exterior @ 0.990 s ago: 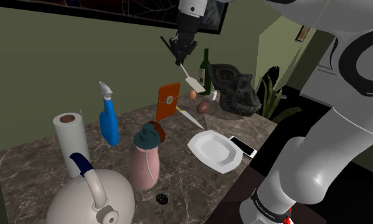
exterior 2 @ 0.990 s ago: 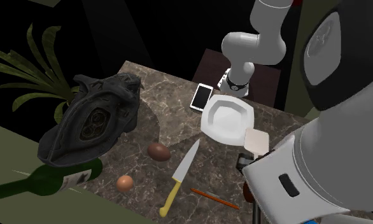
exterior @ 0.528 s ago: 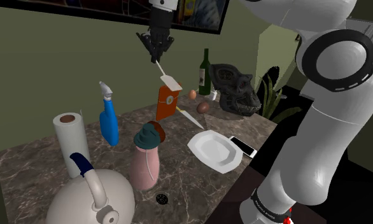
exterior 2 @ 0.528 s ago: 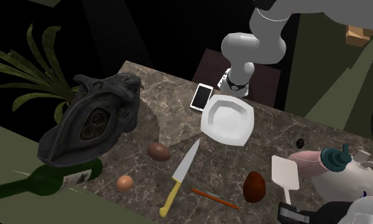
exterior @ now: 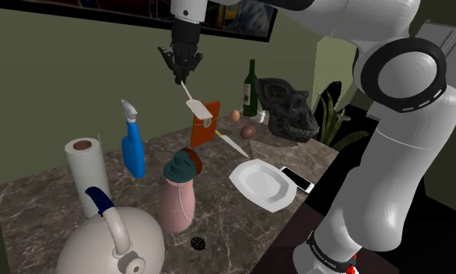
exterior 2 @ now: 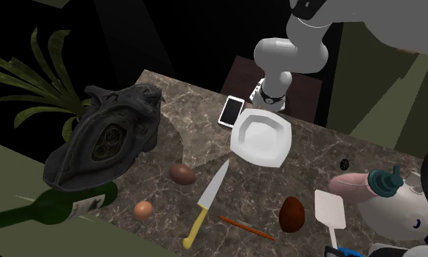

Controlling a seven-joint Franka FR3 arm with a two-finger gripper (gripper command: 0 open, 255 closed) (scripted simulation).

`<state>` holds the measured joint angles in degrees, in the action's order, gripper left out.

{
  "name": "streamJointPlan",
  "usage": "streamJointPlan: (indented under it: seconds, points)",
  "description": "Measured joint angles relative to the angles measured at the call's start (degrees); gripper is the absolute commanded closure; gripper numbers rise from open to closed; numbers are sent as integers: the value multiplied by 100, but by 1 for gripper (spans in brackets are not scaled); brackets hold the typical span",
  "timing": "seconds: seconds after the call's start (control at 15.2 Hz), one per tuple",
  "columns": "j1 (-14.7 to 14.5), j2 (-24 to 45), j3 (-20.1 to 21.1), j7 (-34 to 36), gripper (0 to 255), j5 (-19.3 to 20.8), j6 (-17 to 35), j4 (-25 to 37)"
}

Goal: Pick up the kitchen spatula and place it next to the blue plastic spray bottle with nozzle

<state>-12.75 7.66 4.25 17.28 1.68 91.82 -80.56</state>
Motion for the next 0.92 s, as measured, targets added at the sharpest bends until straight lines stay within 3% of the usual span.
streamJointPlan:
  seconds: [0.92]
  points:
    - [17, -185, -9, 7, 255, -13, 1145, -1330]
